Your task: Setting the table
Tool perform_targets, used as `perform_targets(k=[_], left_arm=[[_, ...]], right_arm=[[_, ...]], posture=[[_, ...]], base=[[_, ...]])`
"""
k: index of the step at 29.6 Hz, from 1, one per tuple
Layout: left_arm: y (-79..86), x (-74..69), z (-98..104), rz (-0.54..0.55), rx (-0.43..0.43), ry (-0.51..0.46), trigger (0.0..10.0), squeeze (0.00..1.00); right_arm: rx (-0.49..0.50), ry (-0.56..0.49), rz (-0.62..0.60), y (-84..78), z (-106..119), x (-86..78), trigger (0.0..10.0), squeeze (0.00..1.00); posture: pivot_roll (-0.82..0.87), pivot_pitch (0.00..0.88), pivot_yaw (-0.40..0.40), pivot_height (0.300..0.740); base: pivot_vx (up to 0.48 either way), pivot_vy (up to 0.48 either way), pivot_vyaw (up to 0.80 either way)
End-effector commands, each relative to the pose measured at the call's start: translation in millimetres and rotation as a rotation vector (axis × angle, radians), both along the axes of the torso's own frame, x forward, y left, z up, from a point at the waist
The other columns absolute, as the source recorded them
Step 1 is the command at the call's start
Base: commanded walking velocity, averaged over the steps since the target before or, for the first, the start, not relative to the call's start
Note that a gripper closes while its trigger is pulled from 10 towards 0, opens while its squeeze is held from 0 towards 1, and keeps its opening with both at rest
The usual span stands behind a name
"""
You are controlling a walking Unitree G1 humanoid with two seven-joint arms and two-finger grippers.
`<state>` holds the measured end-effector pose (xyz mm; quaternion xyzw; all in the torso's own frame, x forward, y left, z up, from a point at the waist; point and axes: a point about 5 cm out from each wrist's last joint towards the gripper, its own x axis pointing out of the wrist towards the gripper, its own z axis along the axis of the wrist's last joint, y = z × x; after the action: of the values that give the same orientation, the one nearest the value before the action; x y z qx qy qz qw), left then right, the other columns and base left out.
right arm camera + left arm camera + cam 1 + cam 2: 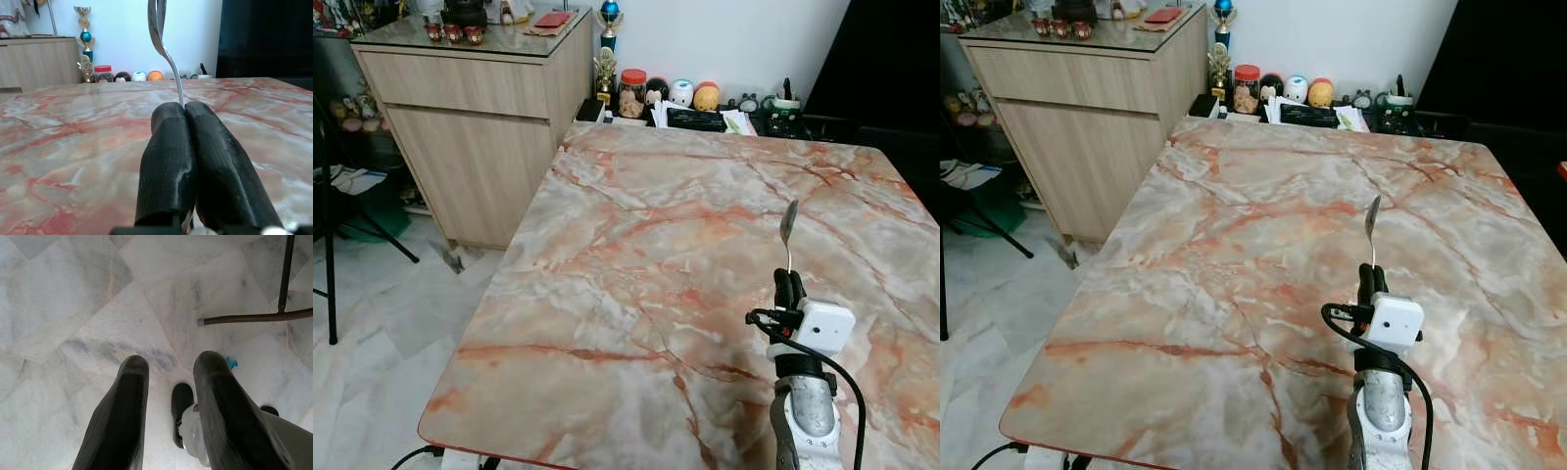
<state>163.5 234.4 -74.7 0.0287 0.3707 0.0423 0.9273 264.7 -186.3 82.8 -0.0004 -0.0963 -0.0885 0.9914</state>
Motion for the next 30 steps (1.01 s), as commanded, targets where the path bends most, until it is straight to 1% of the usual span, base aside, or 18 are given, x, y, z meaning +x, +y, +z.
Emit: perform_targets(k=[1, 4, 12, 17, 20, 30], left_arm=[[-2.3, -0.5, -1, -0.008, -0.003, 0.0, 10.0, 0.0], [-3.2, 0.0, -1, -0.01, -0.003, 0.0, 10.0, 0.0], [-4.2, 0.0, -1, -0.008, -0.006, 0.001, 10.0, 0.0], [-4.8, -0.9, -2, 0.002, -0.013, 0.002, 10.0, 0.0], [-4.8, -1.4, -2, 0.005, -0.015, 0.003, 10.0, 0.0], [-4.7, -2.4, -2, 0.016, -0.02, 0.004, 10.0, 0.0]], right_arm=[[-0.017, -0.021, -0.002, 0.1, 11, 5.2, 10.0, 0.0], [-0.012, -0.021, -0.004, 1.5, 14, 7.8, 10.0, 0.0], [-0.023, -0.019, 0.014, 1.6, 18, 12.3, 10.0, 0.0], [-0.034, -0.022, -0.001, -7.5, 22, 14.0, 10.0, 0.0], [-0.033, -0.022, -0.004, -9.0, 22, 14.4, 10.0, 0.0], [-0.027, -0.013, 0.004, -7.3, 21, 15.2, 10.0, 0.0]], posture=[[0.15, 0.0, -0.074, 0.74], [0.16, 0.0, -0.078, 0.74], [0.15, 0.0, -0.081, 0.74], [0.15, 0.0, -0.083, 0.74], [0.15, 0.0, -0.085, 0.74], [0.15, 0.0, -0.086, 0.74]], base=[[0.0, 0.0, 0.0], [0.0, 0.0, 0.0], [0.0, -0.327, 0.0], [0.0, -0.342, 0.0], [0.0, -0.345, 0.0], [0.0, 0.0, 0.0]])
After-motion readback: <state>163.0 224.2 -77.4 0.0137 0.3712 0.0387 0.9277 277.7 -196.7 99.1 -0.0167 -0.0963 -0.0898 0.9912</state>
